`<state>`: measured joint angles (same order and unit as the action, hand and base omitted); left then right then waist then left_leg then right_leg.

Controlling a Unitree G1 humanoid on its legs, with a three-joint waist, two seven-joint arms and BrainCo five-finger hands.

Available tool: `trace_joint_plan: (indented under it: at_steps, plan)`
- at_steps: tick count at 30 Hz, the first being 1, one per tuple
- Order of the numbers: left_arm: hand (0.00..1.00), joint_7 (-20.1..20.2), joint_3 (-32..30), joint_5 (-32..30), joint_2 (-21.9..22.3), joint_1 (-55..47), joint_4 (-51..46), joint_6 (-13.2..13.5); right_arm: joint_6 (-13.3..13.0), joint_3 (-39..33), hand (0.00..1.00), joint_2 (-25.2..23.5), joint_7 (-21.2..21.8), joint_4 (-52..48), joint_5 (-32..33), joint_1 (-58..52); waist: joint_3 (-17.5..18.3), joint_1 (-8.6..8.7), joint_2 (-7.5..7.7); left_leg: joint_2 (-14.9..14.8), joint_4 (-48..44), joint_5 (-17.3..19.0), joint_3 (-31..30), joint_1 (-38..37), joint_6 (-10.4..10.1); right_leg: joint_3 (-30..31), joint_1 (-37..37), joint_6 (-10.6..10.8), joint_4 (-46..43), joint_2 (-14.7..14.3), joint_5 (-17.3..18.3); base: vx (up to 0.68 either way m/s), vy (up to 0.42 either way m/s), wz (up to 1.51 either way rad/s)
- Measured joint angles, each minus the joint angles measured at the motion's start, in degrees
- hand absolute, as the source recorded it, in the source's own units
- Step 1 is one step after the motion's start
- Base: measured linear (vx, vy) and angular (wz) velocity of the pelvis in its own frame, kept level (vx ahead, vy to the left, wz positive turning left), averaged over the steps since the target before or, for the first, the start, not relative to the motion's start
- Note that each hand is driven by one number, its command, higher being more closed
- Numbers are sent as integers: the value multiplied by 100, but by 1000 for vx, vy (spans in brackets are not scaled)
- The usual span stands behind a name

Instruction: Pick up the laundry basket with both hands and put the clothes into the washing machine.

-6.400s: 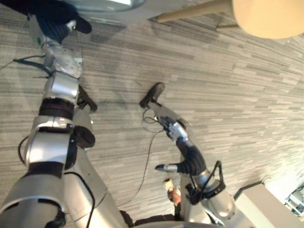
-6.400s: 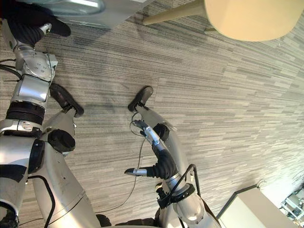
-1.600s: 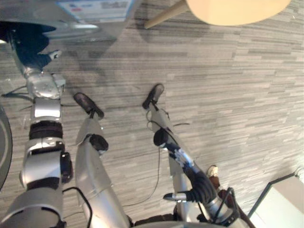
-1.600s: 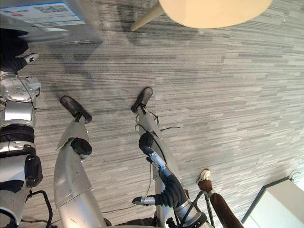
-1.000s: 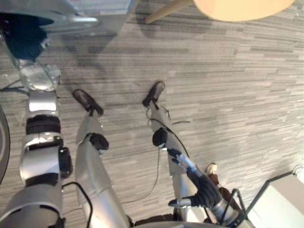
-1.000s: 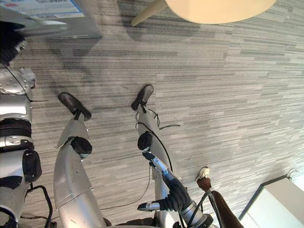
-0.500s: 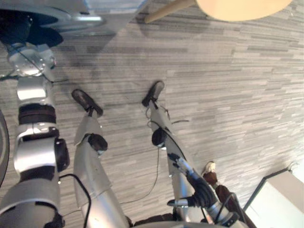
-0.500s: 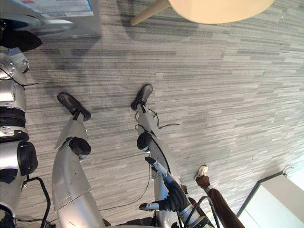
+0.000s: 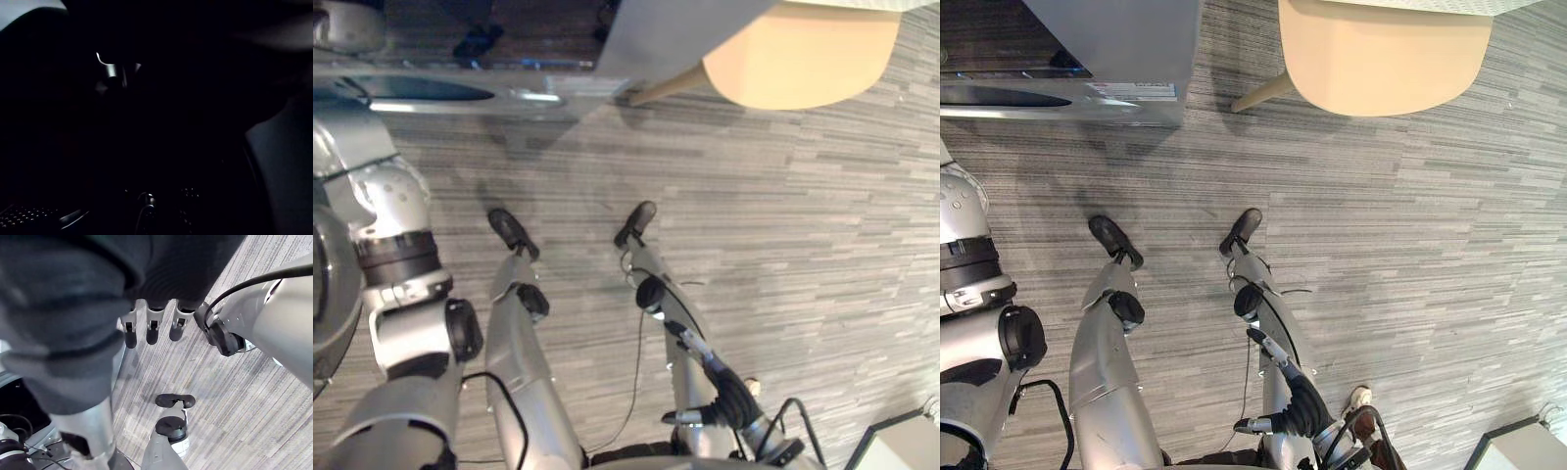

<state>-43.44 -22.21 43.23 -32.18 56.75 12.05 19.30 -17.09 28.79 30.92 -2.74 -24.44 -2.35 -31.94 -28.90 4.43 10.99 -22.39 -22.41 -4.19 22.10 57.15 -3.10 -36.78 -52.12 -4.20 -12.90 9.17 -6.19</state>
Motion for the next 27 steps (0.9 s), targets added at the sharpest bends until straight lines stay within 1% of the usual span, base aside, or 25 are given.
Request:
trace_joint_plan:
  at_steps: [1, 2, 3, 4, 5, 6, 7, 8, 10, 11, 12, 13, 17, 19, 21, 23, 25, 26, 27]
  plan:
    - [0, -47, 26, 10, -18, 137, 132, -3, 4, -85, 0, 105, 69, -59, 47, -6, 0, -28, 0, -18, -24, -24, 0, 1, 24, 0, 6, -12, 8, -9, -25, 42, -61, -6]
    - [0, -47, 161, 26, -125, 410, 435, -13, 5, -179, 0, 230, 94, -174, 81, -16, 0, -76, 1, -59, -83, -22, -8, 9, 22, -5, 25, -62, 13, -35, -59, 41, -54, -7]
    - [0, -26, 246, 53, -208, 549, 614, -19, -2, -233, 0, 282, 108, -230, 86, -19, 0, -83, 1, -67, -93, -21, -19, 10, 22, -12, 33, -71, 10, -42, -65, 54, -65, -4]
    - [0, 114, 368, 96, -315, 583, 828, -68, -9, -357, 0, 340, 165, -331, 103, -61, 1, -87, 1, -76, -109, -19, -43, 15, 20, -27, 47, -85, 8, -51, -74, 44, -53, -1]
    - [0, 206, 481, 107, -376, 620, 929, -145, -12, -433, 0, 338, 165, -400, 127, -162, 1, -123, 1, -91, -132, -15, -59, 29, 15, -28, 48, -85, 12, -64, -74, 48, -62, -3]
    - [0, 352, 684, 108, -457, 838, 1190, -277, -25, -457, 0, 335, 171, -412, 121, -270, 1, -184, 2, -122, -175, -5, -98, 77, 6, -50, 47, -77, 24, -91, -68, 27, -41, -2]
    - [0, 451, 777, 107, -473, 969, 1321, -319, -23, -458, 0, 332, 176, -404, 121, -306, 1, -206, 1, -127, -187, -5, -125, 108, 6, -72, 46, -54, 29, -98, -52, 28, -49, 4]
    - [0, 722, 915, 144, -497, 1151, 1523, -404, 7, -477, 0, 333, 180, -393, 116, -362, 1, -225, 2, -122, -191, -5, -165, 158, 5, -107, 37, -54, 44, -100, -32, 19, -44, 9]
    - [0, 1125, 1104, 235, -618, 1411, 1867, -571, 19, -490, 0, 281, 182, -392, 116, -392, 1, -197, 2, -90, -178, 20, -173, 222, -19, -121, -2, -52, 102, -84, -33, 9, -38, 7]
    - [0, 1244, 1144, 236, -646, 1463, 1930, -625, 32, -483, 0, 256, 189, -388, 116, -392, 1, -186, 2, -73, -160, 21, -164, 226, -17, -119, -11, -50, 110, -78, -34, 0, 0, 0]
    - [0, 1444, 1202, 214, -654, 1507, 1966, -738, 86, -468, 0, 199, 207, -376, 113, -392, 1, -167, 1, -58, -146, 22, -147, 226, -13, -114, -18, -18, 125, -65, -57, 0, 0, 0]
    - [0, 1602, 1346, 207, -656, 1544, 2025, -788, 132, -455, 0, 134, 252, -328, 103, -391, 1, -161, 2, -54, -145, 20, -148, 226, -14, -113, -17, 4, 119, -50, -73, 25, -36, 3]
    - [0, 1922, 1944, 116, -640, 1635, 2065, -833, 199, -355, 0, 96, 301, -114, 51, -391, 1, -143, 1, -48, -137, 0, -141, 238, 19, -115, -39, 10, 120, -35, -79, 40, -34, 1]
    - [0, 1998, 2182, 273, -644, 1694, 1968, -807, 213, -348, 0, 99, 301, -136, 51, -391, 1, -147, 1, -48, -137, 0, -138, 267, 19, -113, -73, 9, 118, -36, -78, 54, -37, -2]
    - [0, 2053, 2302, 634, -656, 1689, 1644, -669, 210, -348, 0, 107, 296, -159, 51, -390, 0, -175, 0, -48, -138, -1, -141, 358, 20, -121, -161, 0, 102, -30, -84, 65, -35, -1]
    - [0, 1990, 2284, 1029, -642, 1459, 1092, -391, 210, -348, 0, 172, 277, -279, 59, -392, -4, -160, -6, -49, -150, -2, -148, 436, 24, -153, -237, -35, 13, 6, -100, 77, -22, 4]
    - [0, 1929, 2187, 1133, -611, 1264, 910, -189, 177, -369, 0, 295, 249, -499, 66, -439, -4, -111, -6, -49, -162, 2, -158, 420, 26, -103, -233, -35, -22, 13, -100, 63, -18, 3]
    - [0, 1894, 2131, 1138, -607, 1184, 861, -59, 139, -372, 0, 458, 227, -666, 72, -481, -4, -60, -6, -48, -163, 5, -155, 403, 28, -79, -234, -34, -53, 22, -99, 53, -18, 0]
    - [0, 1852, 2081, 1132, -599, 1168, 862, -8, 101, -375, 0, 530, 203, -734, 76, -493, -4, -46, -6, -48, -163, 6, -155, 392, 28, -73, -236, -33, -85, 33, -98, 59, -22, -1]
